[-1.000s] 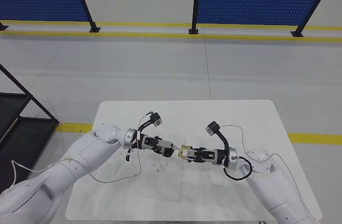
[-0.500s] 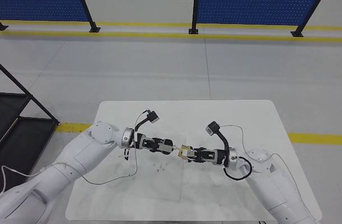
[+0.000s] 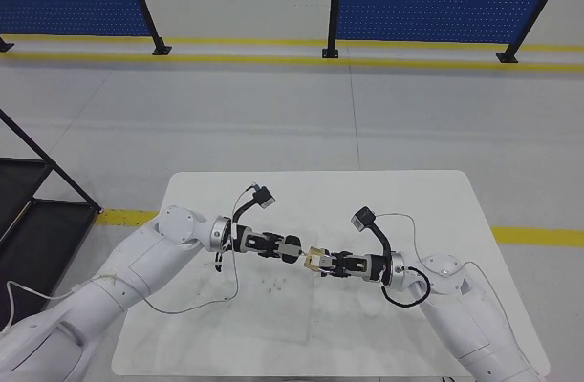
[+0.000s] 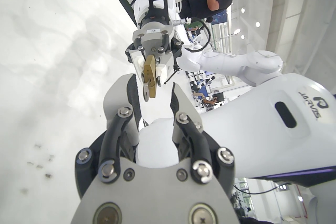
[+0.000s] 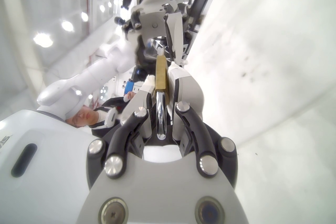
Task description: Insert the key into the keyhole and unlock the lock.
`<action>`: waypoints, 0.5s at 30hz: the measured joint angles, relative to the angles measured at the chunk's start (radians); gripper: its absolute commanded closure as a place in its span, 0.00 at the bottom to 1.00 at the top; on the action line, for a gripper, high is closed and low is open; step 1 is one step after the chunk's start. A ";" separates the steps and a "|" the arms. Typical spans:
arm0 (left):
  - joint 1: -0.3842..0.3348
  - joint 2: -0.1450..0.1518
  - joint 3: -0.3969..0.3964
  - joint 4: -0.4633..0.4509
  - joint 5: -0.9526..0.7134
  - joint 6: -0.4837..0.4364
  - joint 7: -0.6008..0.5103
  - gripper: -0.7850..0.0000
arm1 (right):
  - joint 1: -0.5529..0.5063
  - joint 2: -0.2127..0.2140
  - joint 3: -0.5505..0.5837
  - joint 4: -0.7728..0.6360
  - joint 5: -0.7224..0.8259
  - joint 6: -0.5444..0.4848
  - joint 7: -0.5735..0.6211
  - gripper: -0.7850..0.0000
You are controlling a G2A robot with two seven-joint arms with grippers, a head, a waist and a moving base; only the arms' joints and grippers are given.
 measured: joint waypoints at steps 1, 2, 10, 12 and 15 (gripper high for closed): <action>0.001 0.000 -0.001 -0.002 -0.004 0.003 -0.003 0.69 | 0.000 0.000 0.000 0.000 0.000 0.000 0.000 1.00; 0.001 0.000 -0.002 -0.002 -0.006 0.006 -0.006 0.69 | 0.000 0.000 0.000 0.000 0.000 0.000 0.000 1.00; 0.003 0.002 -0.009 0.008 -0.014 0.031 -0.031 0.75 | 0.000 0.000 0.000 0.000 0.000 0.000 0.000 1.00; 0.002 0.002 -0.011 0.008 -0.014 0.037 -0.037 0.78 | 0.000 0.000 0.000 0.000 0.000 0.000 0.000 1.00; 0.001 0.000 -0.011 0.010 -0.011 0.044 -0.044 0.84 | 0.000 0.000 0.000 0.000 0.000 0.000 0.000 1.00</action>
